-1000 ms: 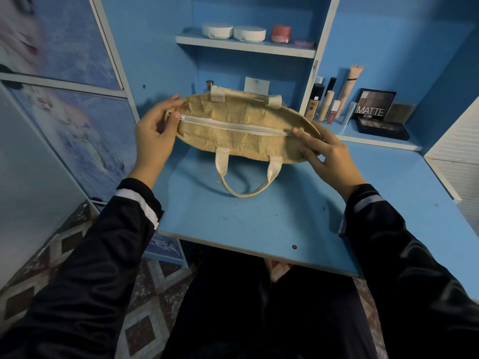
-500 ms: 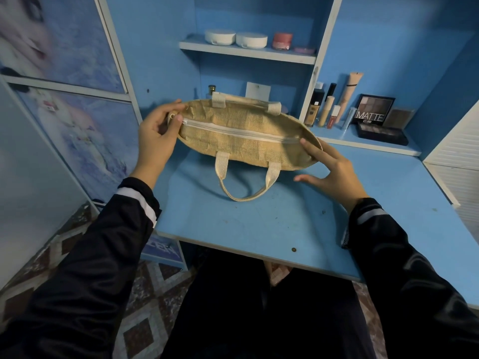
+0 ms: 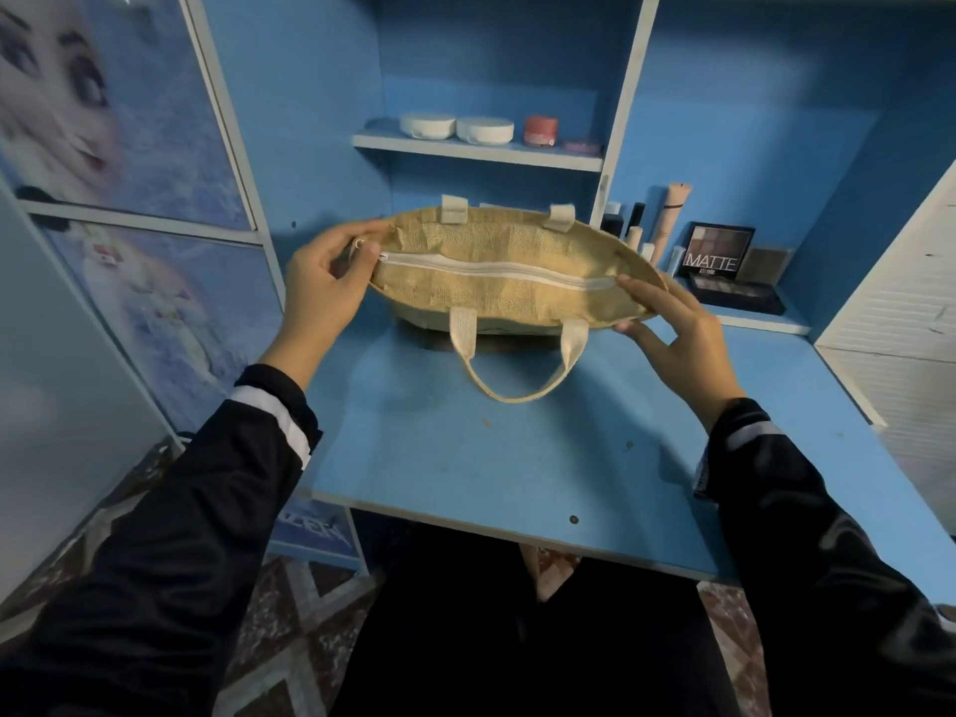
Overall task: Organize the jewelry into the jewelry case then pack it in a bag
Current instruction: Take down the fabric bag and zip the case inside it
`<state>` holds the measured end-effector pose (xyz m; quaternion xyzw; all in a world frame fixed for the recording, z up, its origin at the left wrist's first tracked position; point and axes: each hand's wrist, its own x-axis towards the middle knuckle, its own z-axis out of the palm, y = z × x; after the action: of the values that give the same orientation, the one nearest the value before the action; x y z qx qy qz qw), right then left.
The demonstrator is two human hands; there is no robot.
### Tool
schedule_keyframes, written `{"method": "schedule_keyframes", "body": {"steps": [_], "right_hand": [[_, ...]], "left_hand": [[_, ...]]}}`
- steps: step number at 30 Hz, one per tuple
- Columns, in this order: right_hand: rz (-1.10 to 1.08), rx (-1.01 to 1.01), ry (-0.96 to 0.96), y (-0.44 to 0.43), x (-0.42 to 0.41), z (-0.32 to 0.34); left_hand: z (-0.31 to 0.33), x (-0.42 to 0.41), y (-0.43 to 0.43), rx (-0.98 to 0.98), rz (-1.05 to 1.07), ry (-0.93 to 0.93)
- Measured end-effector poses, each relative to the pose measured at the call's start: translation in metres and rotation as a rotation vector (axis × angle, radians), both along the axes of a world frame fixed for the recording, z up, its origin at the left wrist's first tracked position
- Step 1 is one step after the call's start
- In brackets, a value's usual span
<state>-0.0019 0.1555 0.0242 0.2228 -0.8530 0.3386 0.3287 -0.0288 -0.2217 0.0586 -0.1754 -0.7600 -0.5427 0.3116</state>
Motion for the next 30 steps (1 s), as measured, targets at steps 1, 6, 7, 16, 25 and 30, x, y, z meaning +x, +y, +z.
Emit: {"method": "schedule_keyframes", "body": {"steps": [1,6,7,16,25,30], "right_hand": [[-0.002,-0.012,0.011,0.003,0.001,0.006],[-0.017,-0.109,0.032,0.017,0.007,0.027],[-0.023,-0.135,0.038,0.018,0.008,0.029],[-0.068,-0.349,-0.006,0.024,-0.012,0.04],[-0.082,-0.463,-0.073,0.016,-0.04,0.046],[-0.082,-0.454,-0.099,0.012,-0.056,0.05]], "left_hand": [[0.006,0.001,0.003,-0.002,-0.005,0.005],[0.028,-0.002,0.013,0.008,-0.026,-0.011],[0.031,-0.004,0.015,0.008,-0.027,-0.018],[0.032,-0.022,0.038,-0.013,-0.101,-0.013],[0.018,-0.053,0.047,-0.046,-0.191,-0.06],[0.016,-0.069,0.05,-0.029,-0.16,-0.079]]}}
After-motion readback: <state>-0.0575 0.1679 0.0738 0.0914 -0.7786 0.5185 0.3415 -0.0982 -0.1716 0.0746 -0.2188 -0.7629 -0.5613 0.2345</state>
